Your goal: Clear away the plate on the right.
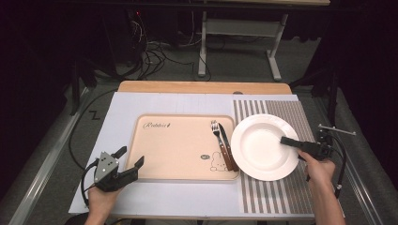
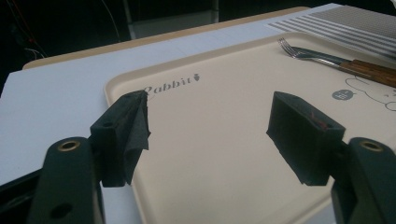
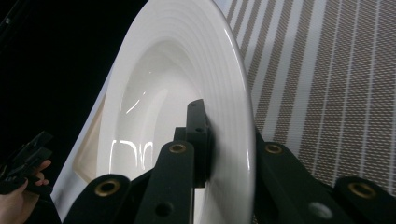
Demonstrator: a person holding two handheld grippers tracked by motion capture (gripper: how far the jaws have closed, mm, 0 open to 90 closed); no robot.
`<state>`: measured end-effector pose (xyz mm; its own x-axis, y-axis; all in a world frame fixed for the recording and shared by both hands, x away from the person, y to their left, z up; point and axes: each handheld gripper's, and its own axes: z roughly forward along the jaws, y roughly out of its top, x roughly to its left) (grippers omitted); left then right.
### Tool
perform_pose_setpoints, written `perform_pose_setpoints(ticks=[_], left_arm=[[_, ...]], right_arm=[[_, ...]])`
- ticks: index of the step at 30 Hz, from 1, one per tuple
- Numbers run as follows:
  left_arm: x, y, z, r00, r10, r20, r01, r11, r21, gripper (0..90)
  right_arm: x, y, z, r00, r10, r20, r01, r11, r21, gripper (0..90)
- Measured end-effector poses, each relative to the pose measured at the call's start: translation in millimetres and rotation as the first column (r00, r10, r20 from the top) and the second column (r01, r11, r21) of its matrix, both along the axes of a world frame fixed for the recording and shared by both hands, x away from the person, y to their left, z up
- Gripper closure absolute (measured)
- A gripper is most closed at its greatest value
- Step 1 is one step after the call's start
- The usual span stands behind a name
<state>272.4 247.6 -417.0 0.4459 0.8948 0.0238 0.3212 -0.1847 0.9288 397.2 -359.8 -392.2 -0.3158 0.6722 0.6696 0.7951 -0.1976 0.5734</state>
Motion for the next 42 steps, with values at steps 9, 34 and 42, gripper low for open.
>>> perform_pose_setpoints(ticks=[9,34,42], left_arm=[[0.4,1.5,0.0,1.0000,0.004,-0.004,-0.004,1.0000,-0.003,29.6],[1.9,0.0,0.8,0.9999,-0.012,0.000,0.012,0.9999,0.006,30.2],[2.5,-0.7,0.2,0.9999,-0.011,0.001,0.011,0.9998,0.015,30.5]], right_arm=[[5.2,16.8,7.6,0.9997,0.026,-0.001,-0.026,0.9996,-0.008,84.1],[27.5,77.7,8.1,0.9960,0.088,-0.014,-0.088,0.9961,0.013,84.1],[35.5,101.8,10.7,0.9917,0.128,-0.011,-0.128,0.9917,-0.004,84.0]])
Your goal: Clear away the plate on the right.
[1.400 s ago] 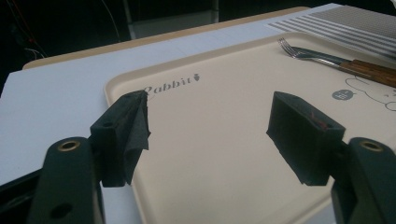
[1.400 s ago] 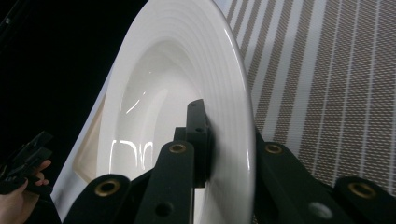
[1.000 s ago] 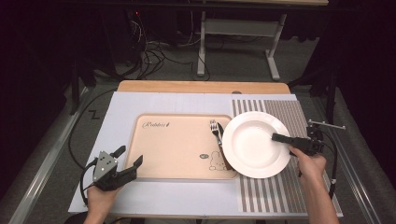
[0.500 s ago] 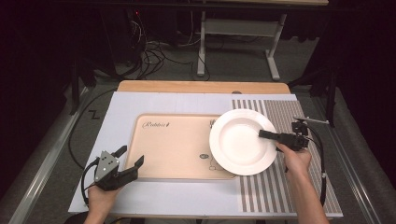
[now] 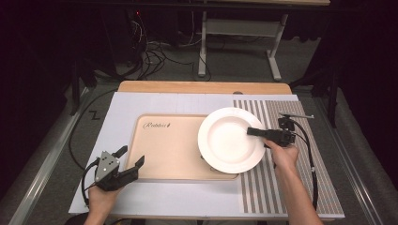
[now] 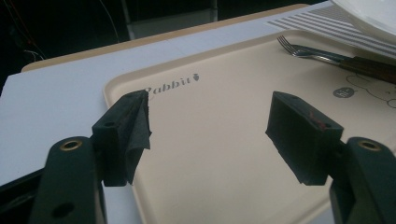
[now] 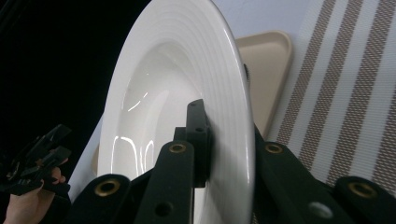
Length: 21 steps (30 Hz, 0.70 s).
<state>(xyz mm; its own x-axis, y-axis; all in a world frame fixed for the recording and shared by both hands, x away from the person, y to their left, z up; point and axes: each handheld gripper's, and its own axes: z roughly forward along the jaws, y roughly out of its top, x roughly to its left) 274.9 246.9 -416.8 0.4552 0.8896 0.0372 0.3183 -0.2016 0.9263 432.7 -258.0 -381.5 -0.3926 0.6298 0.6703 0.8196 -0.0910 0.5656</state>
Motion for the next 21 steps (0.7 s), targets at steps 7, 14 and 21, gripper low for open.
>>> perform_pose_setpoints(ticks=[7,14,21], left_arm=[[0.0,-0.6,0.1,1.0000,-0.001,0.006,0.001,1.0000,0.003,30.7],[0.6,-0.9,-0.3,1.0000,-0.004,0.002,0.004,0.9999,0.010,30.9],[0.5,-2.3,-0.6,1.0000,-0.009,0.003,0.009,0.9999,0.015,31.3]], right_arm=[[7.0,23.2,-1.7,0.9994,0.033,-0.007,-0.033,0.9994,-0.013,84.0],[12.5,39.5,-3.7,0.9985,0.053,-0.014,-0.053,0.9985,-0.011,83.9],[19.0,62.7,-2.1,0.9953,0.096,-0.015,-0.096,0.9953,-0.012,83.9]])
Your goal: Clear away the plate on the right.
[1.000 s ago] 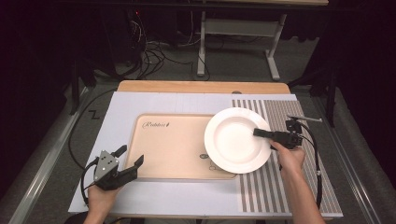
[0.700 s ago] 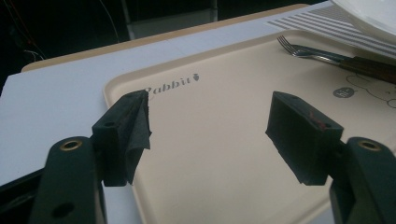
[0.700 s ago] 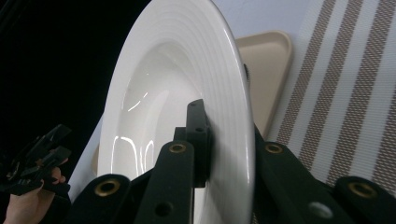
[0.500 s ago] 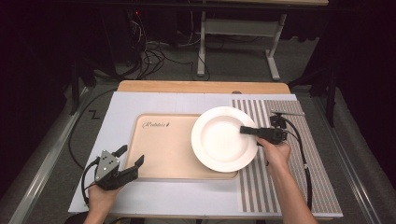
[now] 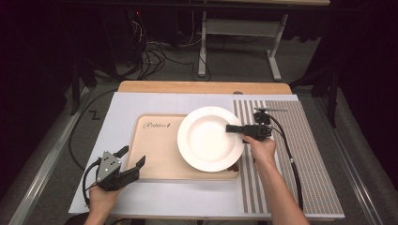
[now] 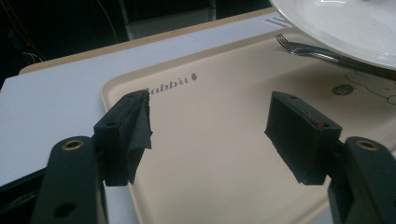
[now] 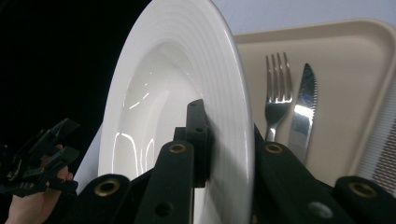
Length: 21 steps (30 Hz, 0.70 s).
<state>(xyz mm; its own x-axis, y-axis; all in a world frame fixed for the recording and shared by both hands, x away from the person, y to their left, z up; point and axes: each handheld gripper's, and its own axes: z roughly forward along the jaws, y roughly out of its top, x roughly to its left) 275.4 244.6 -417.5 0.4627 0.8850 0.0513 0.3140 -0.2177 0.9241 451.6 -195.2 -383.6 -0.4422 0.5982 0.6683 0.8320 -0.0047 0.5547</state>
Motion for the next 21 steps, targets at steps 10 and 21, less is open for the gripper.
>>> perform_pose_setpoints(ticks=[10,21], left_arm=[[-0.5,0.1,0.5,0.9999,0.007,0.010,-0.007,1.0000,-0.001,31.5],[-0.1,1.6,1.4,0.9999,0.011,0.013,-0.011,0.9999,-0.013,31.5]], right_arm=[[6.3,24.2,-3.0,0.9992,0.038,-0.011,-0.038,0.9992,-0.009,83.8],[13.5,51.6,-8.5,0.9977,0.060,-0.032,-0.061,0.9976,-0.031,83.7]])
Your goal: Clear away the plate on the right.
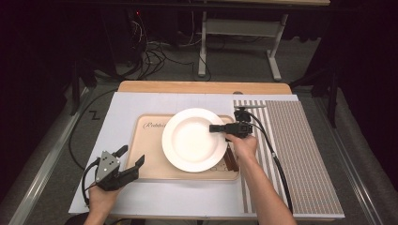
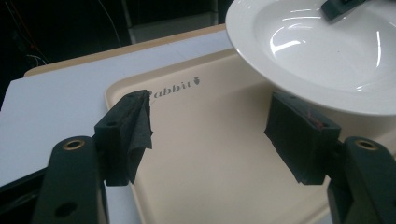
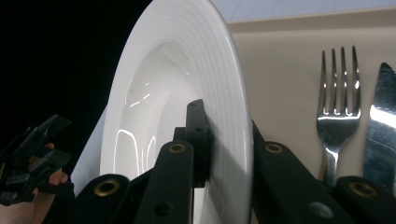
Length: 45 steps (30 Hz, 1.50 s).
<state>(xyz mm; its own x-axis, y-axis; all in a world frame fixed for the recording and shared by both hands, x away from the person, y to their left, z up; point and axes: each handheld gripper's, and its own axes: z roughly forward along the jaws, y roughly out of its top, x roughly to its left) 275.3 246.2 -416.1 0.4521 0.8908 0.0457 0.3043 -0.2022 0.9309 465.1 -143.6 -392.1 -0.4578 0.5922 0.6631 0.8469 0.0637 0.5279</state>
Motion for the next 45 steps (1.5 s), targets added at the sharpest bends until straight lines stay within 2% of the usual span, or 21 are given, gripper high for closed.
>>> perform_pose_setpoints(ticks=[8,19,23,32,45], left_arm=[[0.2,0.4,-0.2,1.0000,0.002,-0.005,-0.002,1.0000,-0.002,31.4],[-0.3,0.6,0.4,1.0000,0.001,-0.004,-0.001,1.0000,-0.010,31.3],[0.3,1.0,-0.4,0.9998,0.007,-0.018,-0.007,0.9999,-0.012,31.3],[0.0,0.4,0.3,0.9999,0.003,-0.012,-0.003,0.9999,-0.014,31.2],[1.2,-0.7,-0.9,0.9999,-0.001,-0.013,0.000,1.0000,-0.010,31.1]], right_arm=[[7.7,20.9,-12.9,0.9993,0.018,-0.033,-0.019,0.9998,-0.007,83.6],[12.5,32.2,-28.0,0.9973,0.001,-0.073,-0.002,1.0000,-0.009,83.2],[13.2,35.3,-30.8,0.9968,-0.014,-0.079,0.013,0.9998,-0.014,82.7],[14.1,40.1,-37.6,0.9951,-0.036,-0.092,0.036,0.9993,-0.007,83.1],[17.6,39.9,-42.8,0.9943,-0.025,-0.104,0.021,0.9991,-0.037,81.8]])
